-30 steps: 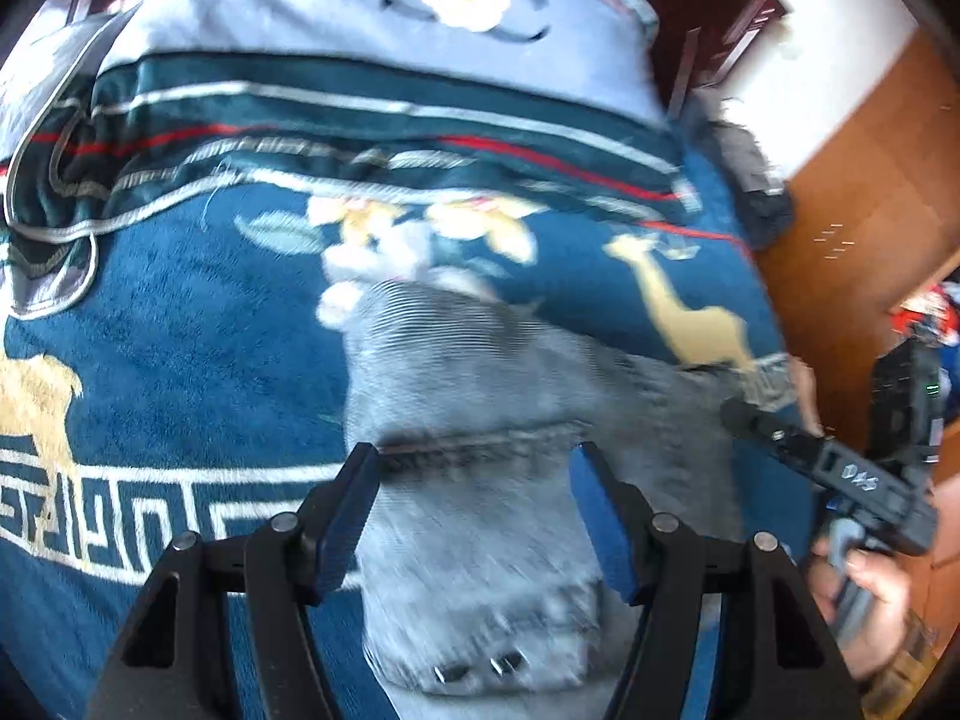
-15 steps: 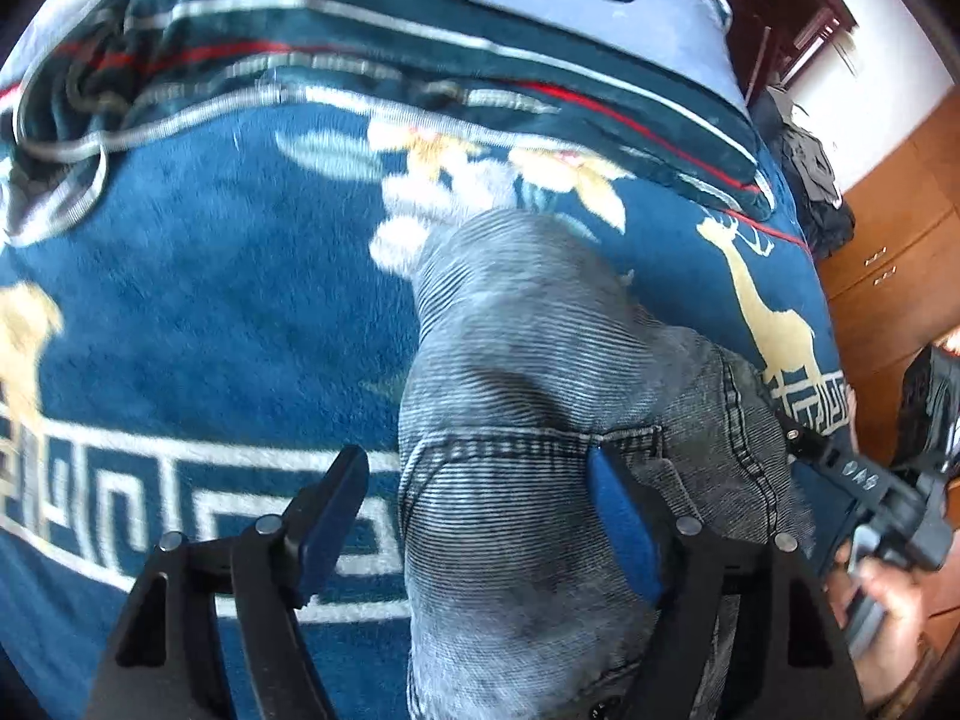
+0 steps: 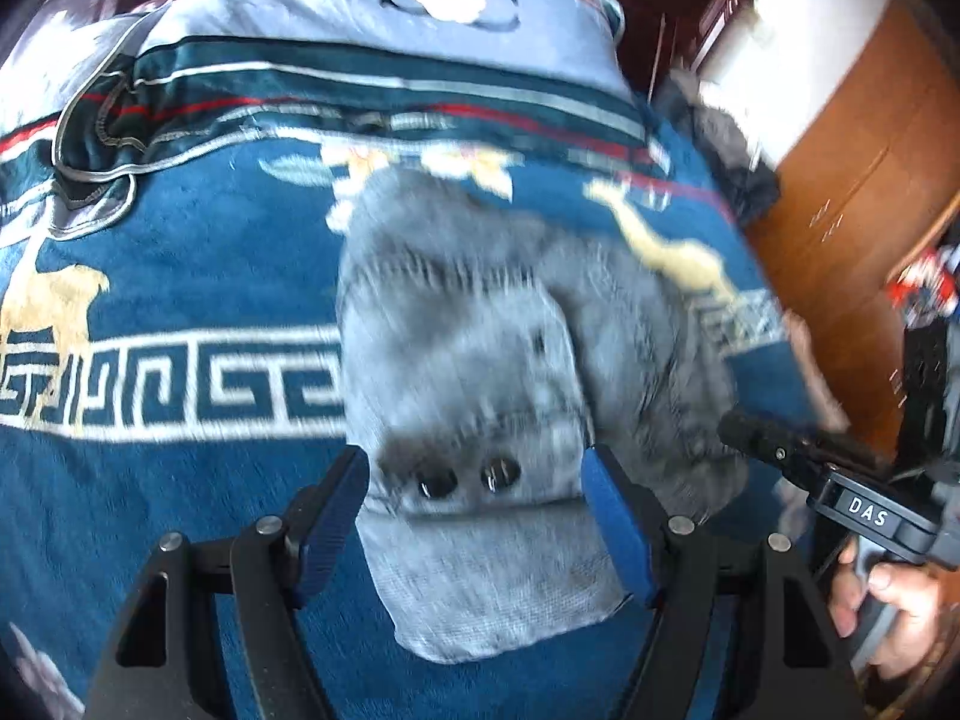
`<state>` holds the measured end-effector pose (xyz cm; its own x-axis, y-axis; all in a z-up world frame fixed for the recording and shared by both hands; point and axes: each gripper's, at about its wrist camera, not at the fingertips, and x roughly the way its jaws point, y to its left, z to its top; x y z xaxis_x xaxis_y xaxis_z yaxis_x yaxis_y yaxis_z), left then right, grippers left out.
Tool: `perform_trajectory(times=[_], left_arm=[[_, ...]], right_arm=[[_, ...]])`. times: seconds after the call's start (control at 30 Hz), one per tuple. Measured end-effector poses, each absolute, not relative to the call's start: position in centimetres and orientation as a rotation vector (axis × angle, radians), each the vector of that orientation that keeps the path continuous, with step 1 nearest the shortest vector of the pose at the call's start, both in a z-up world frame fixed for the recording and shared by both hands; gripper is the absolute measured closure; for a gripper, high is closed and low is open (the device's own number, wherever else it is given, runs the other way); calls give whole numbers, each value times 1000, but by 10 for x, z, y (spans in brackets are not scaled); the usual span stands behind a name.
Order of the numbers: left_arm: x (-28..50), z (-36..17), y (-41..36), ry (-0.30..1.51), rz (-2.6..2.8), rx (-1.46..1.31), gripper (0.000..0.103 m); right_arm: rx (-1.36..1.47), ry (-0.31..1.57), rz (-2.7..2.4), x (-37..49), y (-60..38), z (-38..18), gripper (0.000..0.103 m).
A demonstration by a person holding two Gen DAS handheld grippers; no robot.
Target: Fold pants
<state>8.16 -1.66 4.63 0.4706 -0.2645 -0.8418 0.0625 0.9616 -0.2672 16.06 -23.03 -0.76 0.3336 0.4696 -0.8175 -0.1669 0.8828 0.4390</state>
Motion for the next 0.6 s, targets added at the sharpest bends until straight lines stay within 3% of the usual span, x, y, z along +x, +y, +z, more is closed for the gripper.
perform_trajectory(times=[0.13, 0.3, 0.47, 0.6], left_arm=[[76, 20, -30, 1092, -160, -123, 25], [76, 27, -29, 1078, -146, -115, 25], [70, 37, -30, 1059, -89, -102, 24], [62, 44, -32, 1042, -69, -64, 20]], right_arm=[[150, 1244, 386, 157, -208, -44, 67], [169, 1235, 391, 159, -212, -44, 67], [295, 1198, 376, 152, -238, -29, 48], [332, 1178, 377, 142, -243, -22, 42]])
